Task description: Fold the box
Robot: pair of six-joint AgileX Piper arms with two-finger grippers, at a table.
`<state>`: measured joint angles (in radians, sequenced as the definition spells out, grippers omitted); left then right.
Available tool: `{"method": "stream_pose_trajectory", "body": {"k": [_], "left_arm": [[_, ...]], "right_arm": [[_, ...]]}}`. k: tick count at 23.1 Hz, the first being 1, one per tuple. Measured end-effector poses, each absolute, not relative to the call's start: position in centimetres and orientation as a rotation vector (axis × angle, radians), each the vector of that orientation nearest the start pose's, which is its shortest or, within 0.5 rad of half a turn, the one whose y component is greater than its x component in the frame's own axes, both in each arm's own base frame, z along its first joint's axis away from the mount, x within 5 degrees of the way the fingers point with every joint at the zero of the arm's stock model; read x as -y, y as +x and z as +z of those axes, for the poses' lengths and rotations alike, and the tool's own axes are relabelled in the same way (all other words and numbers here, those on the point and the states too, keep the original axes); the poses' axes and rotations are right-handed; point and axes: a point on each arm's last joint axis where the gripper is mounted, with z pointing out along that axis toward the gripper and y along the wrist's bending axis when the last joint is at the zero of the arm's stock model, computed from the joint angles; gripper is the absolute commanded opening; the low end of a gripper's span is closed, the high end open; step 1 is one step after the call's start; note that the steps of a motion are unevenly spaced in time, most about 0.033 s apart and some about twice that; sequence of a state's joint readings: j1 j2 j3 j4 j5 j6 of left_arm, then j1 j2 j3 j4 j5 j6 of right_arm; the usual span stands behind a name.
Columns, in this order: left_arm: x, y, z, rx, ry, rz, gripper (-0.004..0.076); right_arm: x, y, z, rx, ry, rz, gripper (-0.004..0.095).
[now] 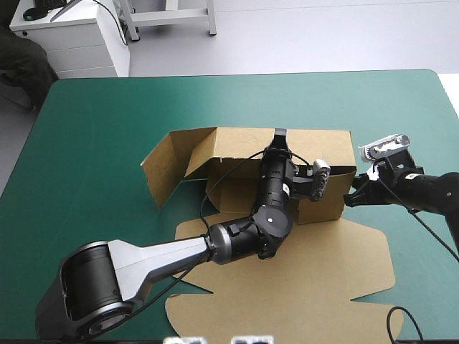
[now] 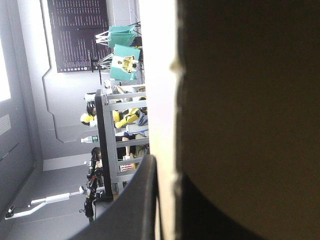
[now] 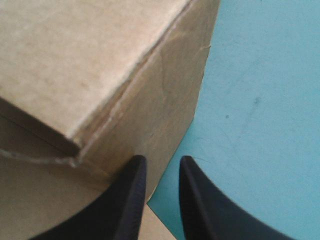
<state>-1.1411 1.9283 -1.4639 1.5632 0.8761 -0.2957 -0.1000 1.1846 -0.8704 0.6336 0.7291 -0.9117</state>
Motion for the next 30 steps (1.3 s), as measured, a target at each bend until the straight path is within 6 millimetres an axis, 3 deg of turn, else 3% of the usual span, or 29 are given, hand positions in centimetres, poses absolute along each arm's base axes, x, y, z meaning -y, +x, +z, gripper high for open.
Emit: {"method": "stream_pose_trajectory", "body": {"k": [2, 17, 21, 26, 30], "left_arm": [[36.2, 24.3, 28.0, -1.200, 1.497, 0.933, -0.0008], [36.1, 24.3, 28.0, -1.207, 1.493, 0.944, -0.0008], [36.1, 24.3, 28.0, -1.207, 1.492, 0.945, -0.0008], [36.1, 24.3, 28.0, -1.222, 1.475, 0.925, -0.0008], [36.4, 24.4, 28.5, -1.267, 1.443, 0.882, -0.0008]], "right_arm": [[-1.2, 23.5, 30.0, -2.285, -0.611, 0.223, 0.0488], [-1.6, 22.2, 29.7, -2.322, -0.795, 0.261, 0.0482], [-1.5, 22.2, 30.2, -2.289, -0.773, 0.222, 0.0482], [-2.1, 23.3, 30.0, -2.230, -0.731, 0.314, 0.0480], [-2.0, 24.0, 29.8, -2.210, -0.680, 0.309, 0.0411]]}}
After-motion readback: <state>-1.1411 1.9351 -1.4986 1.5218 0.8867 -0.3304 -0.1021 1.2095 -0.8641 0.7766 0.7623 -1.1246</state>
